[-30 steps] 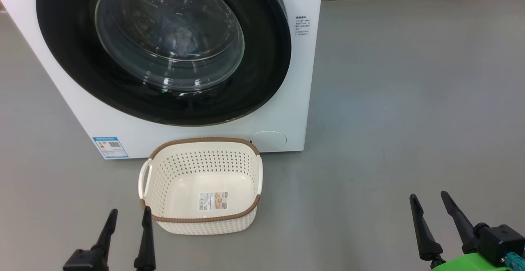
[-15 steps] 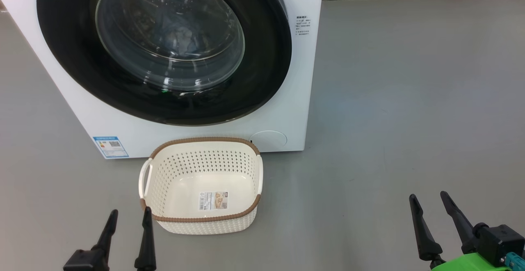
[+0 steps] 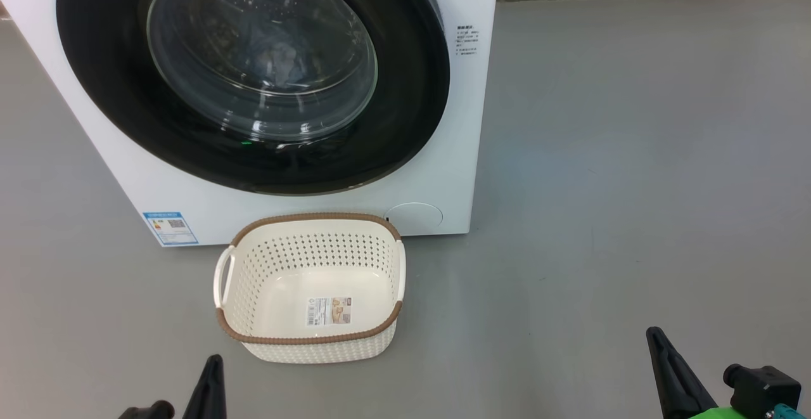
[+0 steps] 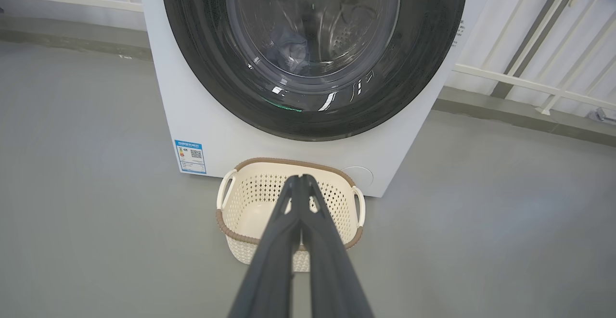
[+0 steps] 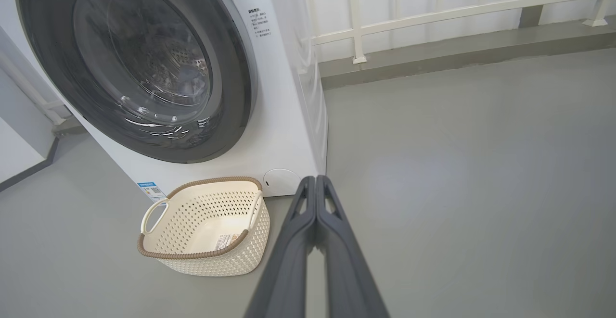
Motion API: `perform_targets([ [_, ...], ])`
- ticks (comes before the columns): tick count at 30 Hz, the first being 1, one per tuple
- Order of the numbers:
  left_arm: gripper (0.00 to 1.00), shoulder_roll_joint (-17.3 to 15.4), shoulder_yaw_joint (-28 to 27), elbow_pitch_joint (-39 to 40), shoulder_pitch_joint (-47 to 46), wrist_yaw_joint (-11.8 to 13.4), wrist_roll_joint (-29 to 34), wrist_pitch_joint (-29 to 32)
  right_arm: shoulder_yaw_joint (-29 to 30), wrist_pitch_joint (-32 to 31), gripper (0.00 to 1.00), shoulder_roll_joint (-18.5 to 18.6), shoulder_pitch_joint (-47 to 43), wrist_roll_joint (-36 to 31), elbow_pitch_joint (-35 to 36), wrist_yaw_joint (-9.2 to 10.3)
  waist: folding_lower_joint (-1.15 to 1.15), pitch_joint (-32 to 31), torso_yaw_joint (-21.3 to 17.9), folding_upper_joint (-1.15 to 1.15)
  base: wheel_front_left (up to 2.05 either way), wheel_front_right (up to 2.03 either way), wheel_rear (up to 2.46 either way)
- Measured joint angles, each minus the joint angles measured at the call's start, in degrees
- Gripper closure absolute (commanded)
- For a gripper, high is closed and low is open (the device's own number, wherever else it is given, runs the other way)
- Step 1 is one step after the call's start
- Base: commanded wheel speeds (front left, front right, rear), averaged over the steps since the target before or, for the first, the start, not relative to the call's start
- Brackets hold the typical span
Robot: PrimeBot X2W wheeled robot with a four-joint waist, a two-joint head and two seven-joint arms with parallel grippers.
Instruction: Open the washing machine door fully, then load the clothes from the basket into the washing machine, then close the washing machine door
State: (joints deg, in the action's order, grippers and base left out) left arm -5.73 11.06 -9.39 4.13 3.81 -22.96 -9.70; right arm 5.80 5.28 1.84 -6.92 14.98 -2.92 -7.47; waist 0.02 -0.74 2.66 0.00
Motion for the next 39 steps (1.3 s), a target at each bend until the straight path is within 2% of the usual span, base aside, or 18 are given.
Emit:
perform_targets([
  [39,1.00,0.9,-4.9,-1.9,-1.5,-3.1,-22.2,5.1,0.5,-3.7,1.00,0.0,2.7,24.7,-4.0,0.00,-0.02,0.4,-0.9,0.00,0.00,0.00,0.00],
])
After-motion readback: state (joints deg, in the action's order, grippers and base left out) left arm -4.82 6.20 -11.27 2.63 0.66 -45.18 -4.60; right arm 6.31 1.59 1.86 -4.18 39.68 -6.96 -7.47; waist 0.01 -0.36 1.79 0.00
